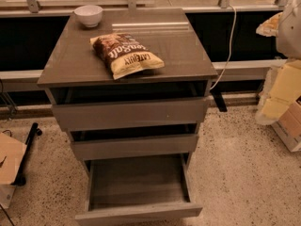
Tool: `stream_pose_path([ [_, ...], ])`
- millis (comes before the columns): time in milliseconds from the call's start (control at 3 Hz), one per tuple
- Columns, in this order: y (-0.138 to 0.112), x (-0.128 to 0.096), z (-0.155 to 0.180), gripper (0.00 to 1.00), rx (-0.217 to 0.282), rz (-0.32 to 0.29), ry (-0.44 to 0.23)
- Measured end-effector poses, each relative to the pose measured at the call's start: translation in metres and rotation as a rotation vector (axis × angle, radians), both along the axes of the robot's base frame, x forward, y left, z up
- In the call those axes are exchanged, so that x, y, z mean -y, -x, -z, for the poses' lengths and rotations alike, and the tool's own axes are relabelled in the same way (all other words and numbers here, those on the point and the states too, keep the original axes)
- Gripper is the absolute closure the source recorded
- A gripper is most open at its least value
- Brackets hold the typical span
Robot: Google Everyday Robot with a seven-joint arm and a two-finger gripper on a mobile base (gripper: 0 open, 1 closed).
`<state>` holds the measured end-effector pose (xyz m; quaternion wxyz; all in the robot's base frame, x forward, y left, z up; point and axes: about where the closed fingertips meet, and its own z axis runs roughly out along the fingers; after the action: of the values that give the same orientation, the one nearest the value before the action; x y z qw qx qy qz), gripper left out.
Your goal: Place brown chip bag into bottom drawer
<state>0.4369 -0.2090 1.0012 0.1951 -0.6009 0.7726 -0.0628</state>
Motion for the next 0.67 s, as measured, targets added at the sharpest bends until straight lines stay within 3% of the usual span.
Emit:
stream_pose_path([
  [333,0.000,0.000,0.000,0.00,0.000,0.000,0.000],
  [667,-0.011,-0.009,0.002,0.00,0.032,0.005,-0.036],
])
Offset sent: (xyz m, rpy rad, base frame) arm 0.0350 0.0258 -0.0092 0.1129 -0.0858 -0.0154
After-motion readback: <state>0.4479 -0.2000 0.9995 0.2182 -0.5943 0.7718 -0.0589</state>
